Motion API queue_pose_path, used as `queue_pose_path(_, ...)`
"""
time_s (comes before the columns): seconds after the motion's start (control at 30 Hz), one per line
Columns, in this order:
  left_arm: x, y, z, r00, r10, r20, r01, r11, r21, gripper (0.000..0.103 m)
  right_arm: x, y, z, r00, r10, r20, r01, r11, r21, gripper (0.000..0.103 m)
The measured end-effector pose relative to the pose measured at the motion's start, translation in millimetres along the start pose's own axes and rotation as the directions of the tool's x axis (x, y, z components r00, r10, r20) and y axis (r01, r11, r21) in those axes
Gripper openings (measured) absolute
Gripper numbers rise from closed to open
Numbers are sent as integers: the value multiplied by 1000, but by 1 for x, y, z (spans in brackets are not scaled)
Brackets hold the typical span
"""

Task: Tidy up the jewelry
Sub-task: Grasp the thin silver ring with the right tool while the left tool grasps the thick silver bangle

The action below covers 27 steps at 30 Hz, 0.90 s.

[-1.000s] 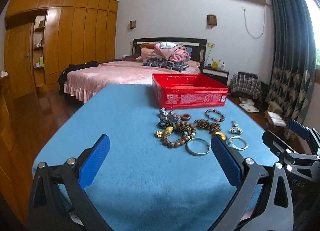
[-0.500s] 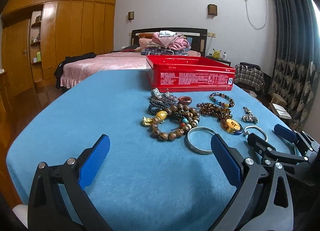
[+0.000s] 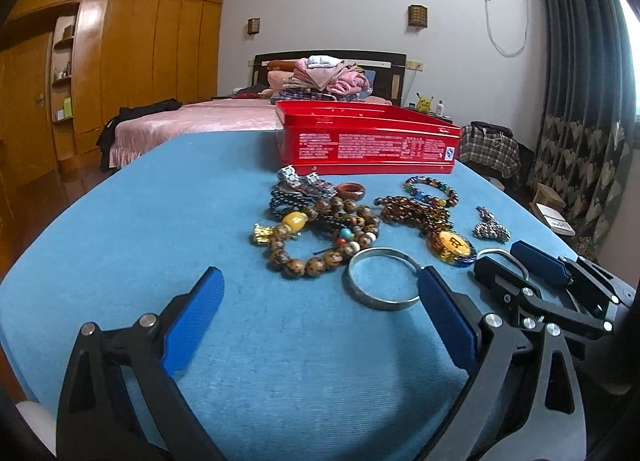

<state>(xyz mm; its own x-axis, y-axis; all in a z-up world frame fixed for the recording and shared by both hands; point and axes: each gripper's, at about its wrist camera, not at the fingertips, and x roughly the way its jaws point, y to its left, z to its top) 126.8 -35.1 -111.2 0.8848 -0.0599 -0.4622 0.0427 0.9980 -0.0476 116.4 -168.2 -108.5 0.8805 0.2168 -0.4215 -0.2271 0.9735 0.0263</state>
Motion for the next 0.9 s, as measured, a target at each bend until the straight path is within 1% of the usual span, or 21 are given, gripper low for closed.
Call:
queue_pose_path(0.07,1,-3,-1,1000,-7,-8,7,1000,1,89,-1,2,0,1000,-25,4,25,1000,-15,47)
queue_pose_path(0.1,3,-5,-1,1000,-9,-16,9,1000,1,82,-1,0,1,999,-35,4,35,999,-13,47)
queue_pose_path(0.13,6,-8,-2,1000,-14,-26,14,1000,2,77,-1,-2,1,999,-44,4,44,999,-6,47)
queue_pose_path(0.23,9,-15,-3,999,-17,-29,18,1000,4,77,-1,-13,1,998,-61,-1,61,998,31,47)
queue_pose_path(0.37,11,-28,-4,999,-15,-36,16,1000,16,77,-2,-16,1,998,-69,-2,69,997,39,47)
queue_pose_path(0.57,16,-35,-4,999,13,-38,-12,1000,13,76,-2,-24,2,998,-67,-4,67,996,64,47)
queue_pose_path(0.6,17,-35,-4,999,13,-37,-12,1000,14,74,-2,-25,2,998,-68,-4,68,995,67,47)
queue_pose_path(0.67,17,-36,-4,999,1,-33,-1,1000,17,64,-3,-28,2,997,-78,-4,78,994,78,47)
queue_pose_path(0.73,18,-38,-4,1000,-9,-30,10,1000,23,48,-3,-31,2,996,-87,-4,87,993,85,47)
queue_pose_path(0.9,17,-34,-2,999,-39,-26,39,999,5,47,-2,-30,2,996,-90,-7,90,993,80,48)
